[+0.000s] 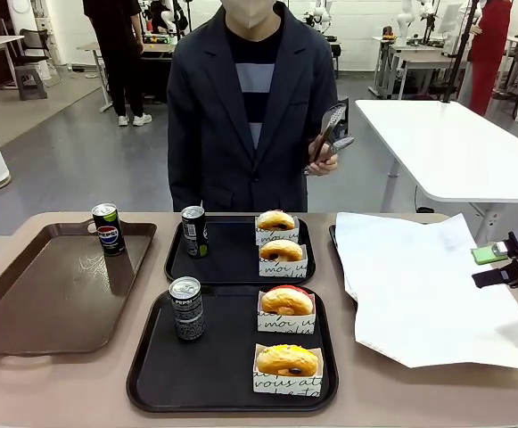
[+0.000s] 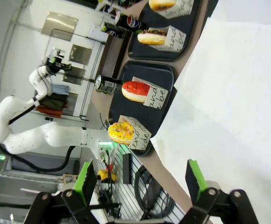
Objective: Set up donuts and drinks on trays.
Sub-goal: Pick up one Pepsi coke from the Handle tray and place it on the Flat Tray without a Pepsi coke.
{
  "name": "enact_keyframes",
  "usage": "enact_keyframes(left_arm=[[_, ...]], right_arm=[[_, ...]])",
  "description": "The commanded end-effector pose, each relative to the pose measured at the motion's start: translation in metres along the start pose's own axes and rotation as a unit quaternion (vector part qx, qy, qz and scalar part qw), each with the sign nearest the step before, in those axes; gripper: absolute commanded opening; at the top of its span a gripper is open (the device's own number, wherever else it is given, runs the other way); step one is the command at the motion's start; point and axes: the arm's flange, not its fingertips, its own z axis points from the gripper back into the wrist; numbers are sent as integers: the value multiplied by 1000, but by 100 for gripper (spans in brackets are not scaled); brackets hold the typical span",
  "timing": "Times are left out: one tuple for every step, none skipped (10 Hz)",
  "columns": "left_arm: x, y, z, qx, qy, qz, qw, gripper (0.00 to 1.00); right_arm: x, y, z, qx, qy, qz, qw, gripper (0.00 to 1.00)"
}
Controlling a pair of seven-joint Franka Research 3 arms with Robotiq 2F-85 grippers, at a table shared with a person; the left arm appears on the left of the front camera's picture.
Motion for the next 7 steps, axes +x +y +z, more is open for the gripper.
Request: enact_keyframes(left_arm=[[21,16,13,-32,23,-13,999,100],[22,16,13,-32,37,-20,999,100],[12,12,13,-32,63,-34,997,100],[13,22,7,-26,23,3,999,100],[13,22,7,-26,23,3,999,100],[13,22,7,-26,23,3,999,100],[13,22,7,-26,23,3,999,100]], right_arm=[[1,0,-3,11,-13,8,1000,100],[1,0,-3,11,-13,8,1000,100],[1,0,-3,11,-13,8,1000,100],[1,0,-3,11,-13,8,1000,100],[1,0,-3,11,-13,8,1000,100],[1,0,-3,11,-13,8,1000,100],[1,0,-3,11,-13,8,1000,100]])
